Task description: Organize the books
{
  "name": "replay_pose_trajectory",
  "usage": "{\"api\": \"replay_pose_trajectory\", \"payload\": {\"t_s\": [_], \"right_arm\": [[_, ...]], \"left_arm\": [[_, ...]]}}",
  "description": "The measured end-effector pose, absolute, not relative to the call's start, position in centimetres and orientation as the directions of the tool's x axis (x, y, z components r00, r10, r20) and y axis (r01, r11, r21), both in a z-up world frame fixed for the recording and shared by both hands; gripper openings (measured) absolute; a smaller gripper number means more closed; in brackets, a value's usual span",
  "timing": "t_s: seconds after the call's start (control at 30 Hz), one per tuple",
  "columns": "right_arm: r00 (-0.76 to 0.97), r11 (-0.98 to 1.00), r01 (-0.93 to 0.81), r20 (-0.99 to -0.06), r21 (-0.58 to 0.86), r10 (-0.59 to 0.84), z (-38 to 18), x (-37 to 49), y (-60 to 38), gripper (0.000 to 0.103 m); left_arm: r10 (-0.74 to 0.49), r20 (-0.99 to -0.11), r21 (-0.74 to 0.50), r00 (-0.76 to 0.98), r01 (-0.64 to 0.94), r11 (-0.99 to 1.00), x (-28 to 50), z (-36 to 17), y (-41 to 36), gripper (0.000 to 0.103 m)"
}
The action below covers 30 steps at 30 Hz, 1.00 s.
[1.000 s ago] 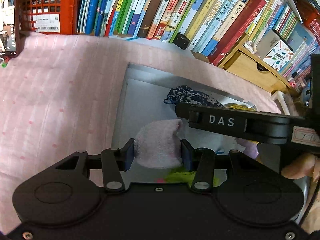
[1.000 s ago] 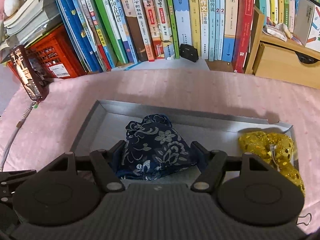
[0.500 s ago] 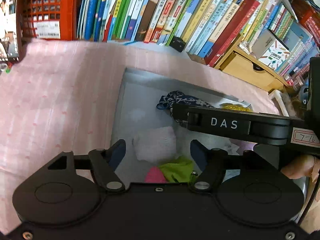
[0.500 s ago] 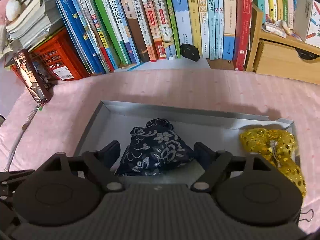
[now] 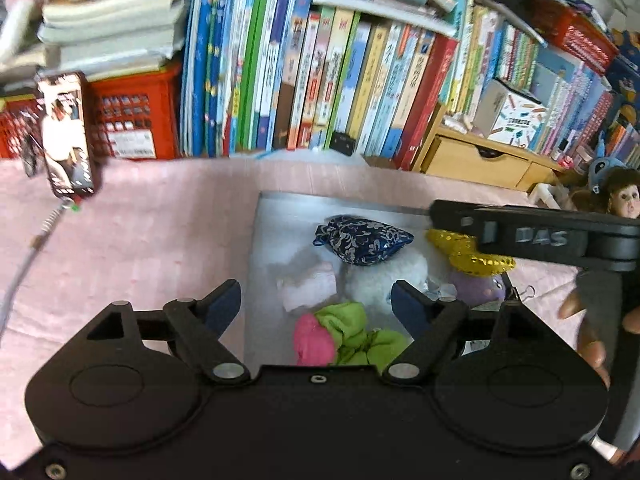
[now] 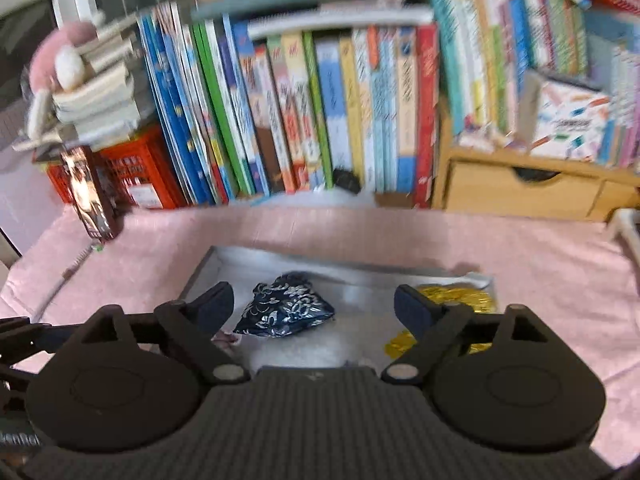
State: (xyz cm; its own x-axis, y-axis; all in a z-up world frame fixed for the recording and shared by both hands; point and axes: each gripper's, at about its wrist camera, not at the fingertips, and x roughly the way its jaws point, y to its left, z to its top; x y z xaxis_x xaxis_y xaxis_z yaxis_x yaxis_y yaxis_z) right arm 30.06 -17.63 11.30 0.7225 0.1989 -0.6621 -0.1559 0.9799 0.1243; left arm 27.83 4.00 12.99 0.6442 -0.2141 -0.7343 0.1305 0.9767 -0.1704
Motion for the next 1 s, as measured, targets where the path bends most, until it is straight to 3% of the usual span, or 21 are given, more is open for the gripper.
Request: {"api": "replay_pose_trajectory", "payload": {"t_s": [0.37,0.73,1.0], "right_arm": [[0.800,0.974,-0.203,-0.555,0.103,0.226,13.8,21.0,-19.8,0.103],[0.881,0.975,-0.210,-0.418,0.077,0.223,12.7,12.5,-21.4,0.103],[0.911,0.982,-0.166,-0.367,0.092,0.188,10.4,8.4,-22.5,0.103]], "left_arm": [[-0.223,-0.640,-0.121,0.736,0.190,0.974,18.9,15.2,3.1,0.090],[-0.257,-0.555,-0.086,0.791,0.253,0.964,11.4,14.3,1.5,0.094],[-0.253,-0.506,-0.065,0.824,0.257,0.964,7.8,12.7,0.4,0.100]]}}
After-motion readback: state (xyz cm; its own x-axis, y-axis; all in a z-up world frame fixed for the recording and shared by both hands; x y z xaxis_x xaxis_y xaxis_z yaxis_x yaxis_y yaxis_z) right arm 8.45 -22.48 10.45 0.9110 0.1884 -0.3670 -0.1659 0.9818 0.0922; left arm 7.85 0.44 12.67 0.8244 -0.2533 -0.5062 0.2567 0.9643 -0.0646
